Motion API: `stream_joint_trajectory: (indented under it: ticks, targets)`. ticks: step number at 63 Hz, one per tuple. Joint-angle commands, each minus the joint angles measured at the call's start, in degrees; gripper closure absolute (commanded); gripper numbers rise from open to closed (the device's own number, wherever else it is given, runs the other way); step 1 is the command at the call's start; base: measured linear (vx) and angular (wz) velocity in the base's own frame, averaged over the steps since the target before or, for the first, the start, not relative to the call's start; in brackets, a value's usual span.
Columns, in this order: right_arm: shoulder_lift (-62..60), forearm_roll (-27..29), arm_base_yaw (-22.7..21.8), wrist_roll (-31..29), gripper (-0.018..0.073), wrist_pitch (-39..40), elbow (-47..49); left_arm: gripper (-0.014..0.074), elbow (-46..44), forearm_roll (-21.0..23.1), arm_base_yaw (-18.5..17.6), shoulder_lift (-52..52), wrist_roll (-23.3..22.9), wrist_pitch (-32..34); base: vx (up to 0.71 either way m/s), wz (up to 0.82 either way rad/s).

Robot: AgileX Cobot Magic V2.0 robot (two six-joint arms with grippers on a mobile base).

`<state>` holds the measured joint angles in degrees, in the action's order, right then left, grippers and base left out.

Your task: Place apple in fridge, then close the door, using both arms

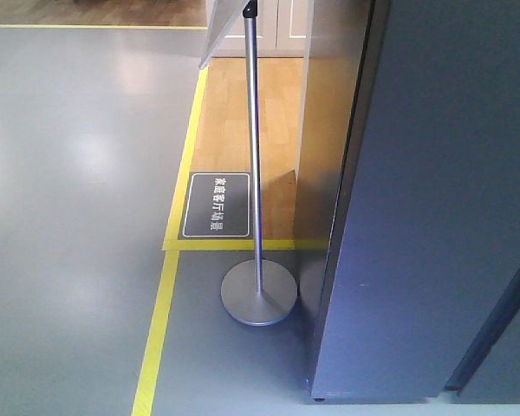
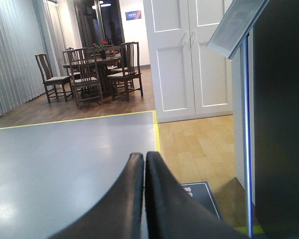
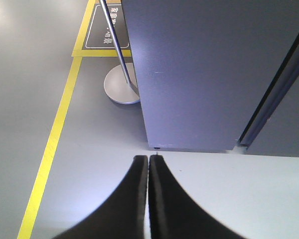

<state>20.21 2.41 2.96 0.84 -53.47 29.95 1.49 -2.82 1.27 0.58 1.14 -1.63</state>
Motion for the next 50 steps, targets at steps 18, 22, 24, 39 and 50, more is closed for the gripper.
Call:
stream_joint_trajectory:
  ticks: [18,22,24,39,50]
  targets:
    - [0.5,0.0,-0.1,-0.8,0.0563,3.4,1.5,0.0603,1.6,1.5,2.1,0.8,-1.9,6.4,0.00,0.00]
    - [0.5,0.0,-0.1,-0.8,0.0563,3.4,1.5,0.0603,1.6,1.5,2.8,0.8,-1.9,6.4,0.00,0.00]
    - [0.5,0.0,-0.1,-0.8,0.0563,3.4,1.5,0.0603,1.6,1.5,3.0,0.8,-1.9,6.4,0.00,0.00]
    - [0.5,0.0,-0.1,-0.8,0.0563,3.4,1.5,0.0603,1.6,1.5,3.0,0.8,-1.9,6.0,0.00,0.00]
    - [0.5,0.0,-0.1,-0.8,0.0563,3.4,1.5,0.0603,1.2,1.5,3.0,0.8,-2.0,6.4,0.00,0.00]
